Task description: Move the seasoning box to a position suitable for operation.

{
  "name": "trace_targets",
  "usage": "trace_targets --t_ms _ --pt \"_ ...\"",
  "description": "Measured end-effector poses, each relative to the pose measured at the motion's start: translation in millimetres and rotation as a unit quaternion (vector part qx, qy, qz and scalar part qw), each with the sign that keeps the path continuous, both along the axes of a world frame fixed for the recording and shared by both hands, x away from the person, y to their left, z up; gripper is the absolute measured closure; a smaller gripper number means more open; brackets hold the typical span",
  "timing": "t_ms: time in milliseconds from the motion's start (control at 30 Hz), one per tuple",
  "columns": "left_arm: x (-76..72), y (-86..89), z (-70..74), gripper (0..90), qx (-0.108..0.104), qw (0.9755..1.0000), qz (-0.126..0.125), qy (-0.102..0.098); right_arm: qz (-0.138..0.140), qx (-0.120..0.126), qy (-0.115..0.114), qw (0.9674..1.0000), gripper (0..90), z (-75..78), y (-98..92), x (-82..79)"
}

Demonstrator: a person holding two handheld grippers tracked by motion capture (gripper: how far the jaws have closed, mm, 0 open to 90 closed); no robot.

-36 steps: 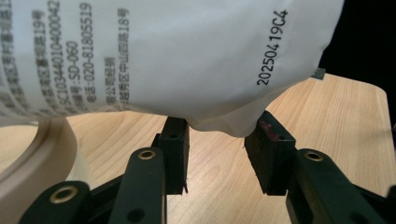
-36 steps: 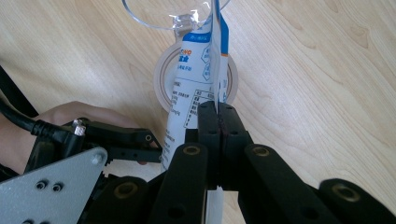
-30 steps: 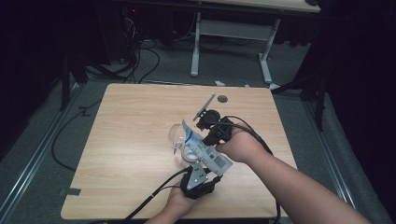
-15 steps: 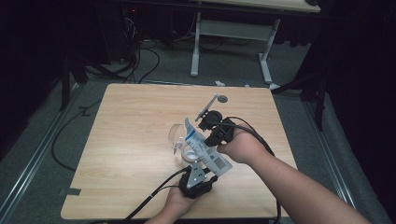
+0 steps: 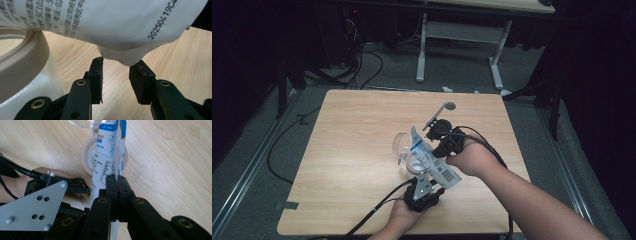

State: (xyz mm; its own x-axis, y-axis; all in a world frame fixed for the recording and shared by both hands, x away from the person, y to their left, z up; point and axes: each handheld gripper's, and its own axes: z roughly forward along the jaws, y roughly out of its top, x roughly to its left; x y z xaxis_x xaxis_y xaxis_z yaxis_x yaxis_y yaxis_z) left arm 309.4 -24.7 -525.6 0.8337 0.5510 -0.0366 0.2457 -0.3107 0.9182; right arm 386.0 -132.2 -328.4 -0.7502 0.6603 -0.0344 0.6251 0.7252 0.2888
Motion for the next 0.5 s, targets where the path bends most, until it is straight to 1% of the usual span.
trace_targets --t_ms 267,500 --pt "0.0 1.6 -0.3 60.4 0.000 1.0000 -0.005 0.003 -0.002 0.007 -0.002 1.0000 90.0 2.1 0.1 1.1" --pt "-3.0 4.2 0.9 58.2 -0.005 1.0000 -0.008 0.000 -0.002 0.005 -0.003 1.0000 89.9 3.8 0.2 0.7"
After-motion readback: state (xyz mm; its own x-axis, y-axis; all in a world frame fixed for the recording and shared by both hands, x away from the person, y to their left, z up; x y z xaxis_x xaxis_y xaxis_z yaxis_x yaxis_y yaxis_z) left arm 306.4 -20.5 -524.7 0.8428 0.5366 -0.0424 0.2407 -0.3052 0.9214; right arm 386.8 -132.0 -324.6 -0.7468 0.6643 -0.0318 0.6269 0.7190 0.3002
